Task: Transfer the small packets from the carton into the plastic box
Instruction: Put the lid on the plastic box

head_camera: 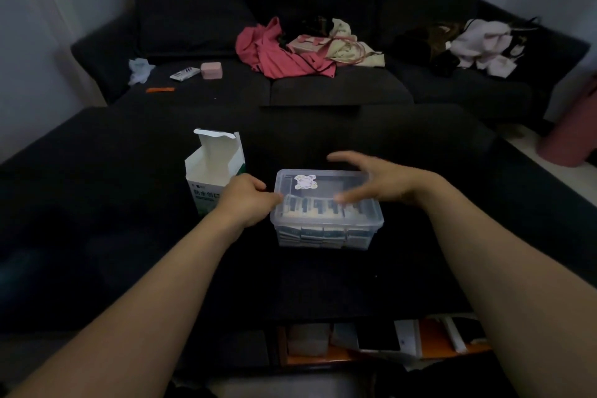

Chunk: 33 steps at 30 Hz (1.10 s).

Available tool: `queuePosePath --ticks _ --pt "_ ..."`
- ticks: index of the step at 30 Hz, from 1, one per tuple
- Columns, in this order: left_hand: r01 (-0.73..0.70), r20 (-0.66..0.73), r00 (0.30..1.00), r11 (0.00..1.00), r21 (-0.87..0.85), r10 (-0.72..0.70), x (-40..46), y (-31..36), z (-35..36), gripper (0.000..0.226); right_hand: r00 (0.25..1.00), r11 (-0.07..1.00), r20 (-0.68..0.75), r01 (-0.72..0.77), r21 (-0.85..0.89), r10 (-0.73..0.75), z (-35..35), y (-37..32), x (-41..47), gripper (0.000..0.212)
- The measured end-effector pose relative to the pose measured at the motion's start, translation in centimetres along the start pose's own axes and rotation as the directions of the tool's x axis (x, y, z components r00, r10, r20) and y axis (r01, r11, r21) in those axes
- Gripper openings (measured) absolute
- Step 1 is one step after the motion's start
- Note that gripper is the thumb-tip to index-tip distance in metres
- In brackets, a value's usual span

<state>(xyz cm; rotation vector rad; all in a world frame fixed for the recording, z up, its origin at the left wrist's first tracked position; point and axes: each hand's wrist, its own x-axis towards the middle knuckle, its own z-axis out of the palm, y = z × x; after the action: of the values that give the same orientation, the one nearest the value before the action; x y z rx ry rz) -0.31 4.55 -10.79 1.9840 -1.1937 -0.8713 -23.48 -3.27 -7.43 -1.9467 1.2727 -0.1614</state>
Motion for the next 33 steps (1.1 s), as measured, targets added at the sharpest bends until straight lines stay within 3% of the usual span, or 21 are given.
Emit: queuePosePath --ticks 2,3,5,8,13,17,21,28,33 --pt "0.049 0.038 0.998 0.998 0.034 -0.05 -0.4 0.2 0.0 0.035 0.942 0.96 -0.259 -0.154 0.232 0.214 -0.9 0.8 -0.3 0.093" --pt "0.087 0.076 0.993 0.996 0.029 -0.089 -0.5 0.3 0.1 0.043 0.897 0.901 -0.259 -0.261 0.347 0.359 -1.2 1.1 -0.6 0.095" --pt "0.188 0.153 0.971 0.982 -0.019 -0.183 -0.8 0.5 0.6 0.052 0.868 0.82 -0.082 -0.427 0.38 0.49 -1.2 1.3 -1.7 0.089" --pt "0.262 0.187 0.952 0.962 -0.081 -0.244 -0.8 0.6 1.1 0.045 0.86 0.778 0.059 -0.486 0.399 0.507 -0.2 1.3 -2.4 0.068" --pt "0.243 0.112 0.967 0.963 -0.118 -0.23 -0.6 1.0 1.1 0.027 0.843 0.763 -0.007 -0.482 0.431 0.537 0.1 0.5 -2.5 0.053" --pt "0.06 -0.048 0.997 0.988 0.143 -0.054 0.3 0.5 1.1 0.036 0.818 0.794 -0.094 -0.513 0.326 0.567 0.4 -0.6 -1.6 0.047" --pt "-0.066 -0.11 0.987 0.915 0.398 0.119 0.4 0.0 1.4 0.046 0.826 0.832 -0.172 -0.484 0.272 0.537 0.9 -1.0 -1.1 0.035" --pt "-0.087 -0.153 0.969 0.844 0.53 0.196 -0.8 0.8 2.2 0.037 0.846 0.892 -0.282 -0.436 0.121 0.453 1.2 -1.6 -0.8 0.035" --pt "-0.093 -0.159 0.964 0.828 0.554 0.215 -1.5 1.0 2.2 0.037 0.831 0.876 -0.351 -0.479 -0.056 0.432 1.5 -2.6 -0.9 0.032"
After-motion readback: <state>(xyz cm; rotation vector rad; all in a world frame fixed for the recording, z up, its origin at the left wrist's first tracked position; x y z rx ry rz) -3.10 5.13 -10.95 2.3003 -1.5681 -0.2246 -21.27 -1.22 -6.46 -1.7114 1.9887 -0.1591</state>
